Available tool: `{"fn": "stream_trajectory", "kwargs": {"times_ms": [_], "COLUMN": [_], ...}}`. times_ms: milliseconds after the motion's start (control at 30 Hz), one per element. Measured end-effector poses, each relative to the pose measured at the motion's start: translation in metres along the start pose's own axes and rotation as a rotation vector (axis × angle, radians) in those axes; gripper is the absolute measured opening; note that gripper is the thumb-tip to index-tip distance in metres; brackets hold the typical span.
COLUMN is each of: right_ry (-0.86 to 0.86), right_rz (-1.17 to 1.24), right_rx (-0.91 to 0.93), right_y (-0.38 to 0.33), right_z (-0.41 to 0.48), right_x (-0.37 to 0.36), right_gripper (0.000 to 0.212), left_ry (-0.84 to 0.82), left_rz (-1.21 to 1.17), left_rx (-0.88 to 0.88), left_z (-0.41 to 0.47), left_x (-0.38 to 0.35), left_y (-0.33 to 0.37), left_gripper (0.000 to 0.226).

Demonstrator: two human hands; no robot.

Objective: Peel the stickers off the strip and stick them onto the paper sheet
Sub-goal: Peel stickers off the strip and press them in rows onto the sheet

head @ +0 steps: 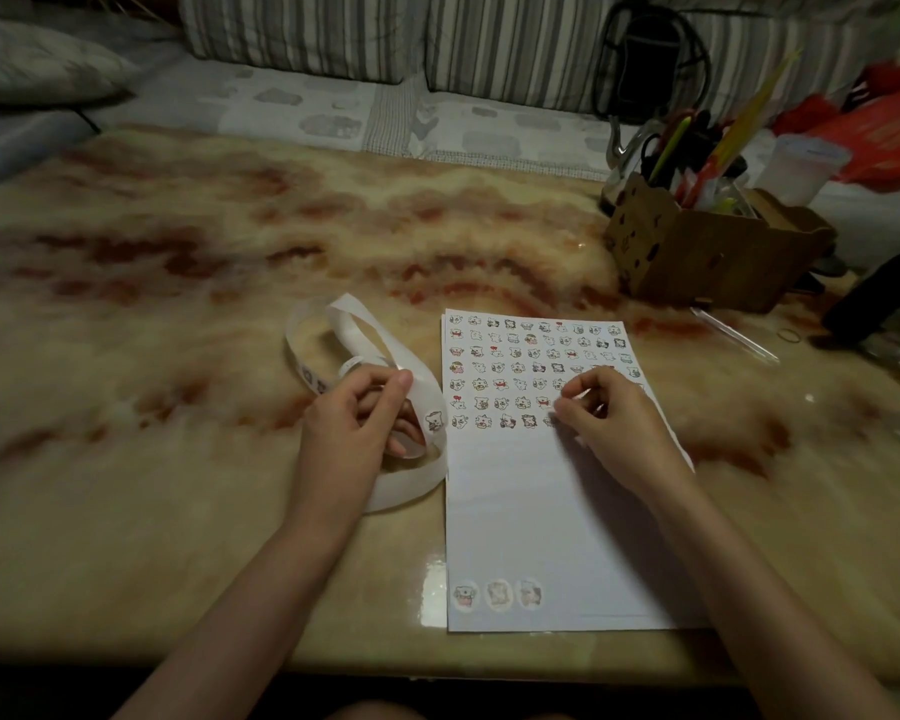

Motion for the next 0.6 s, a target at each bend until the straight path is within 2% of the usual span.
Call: {"fn": "stream_trajectory", "kwargs": {"times_ms": [100,267,467,600], "right_ry": [0.007,-0.182,-0.190,-0.171], "right_rz": [0.218,0.410,0.482,0.527], "right_rx": [0.118,0.277,0.277,0.236], "right_y": [-0.019,-0.057,-0.065,-0.063], "right_z": [-0.012,-0.034,-0.037,-0.036], "right_x": [-0.005,-0.028,-0.041,-0.041], "right_gripper": [0.007,0.016,0.018,0.015], "left_ry": [0.009,0.006,-0.016,-0.032], "left_rz": [-0.009,-0.055,-0.085,-0.102], "left_rx": [-0.008,0.008,-0.008,-0.023], "left_z": [0.000,0.001,0.001,-0.001], "left_x": [0.000,0.000,0.000,-0.002], "left_y": [0.000,-0.001,0.001,0.004], "left_gripper": [0.014,0.016,0.019,0.035]}}
Point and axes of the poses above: each hand's wrist, its own z-axis towards the middle knuckle, its own x-axis out of the back of the hand, y = z × x, the point moved 1 cm from there along z, towards the middle knuckle, and after that the axes turned 6 degrees about y, right-handed, at the moved point
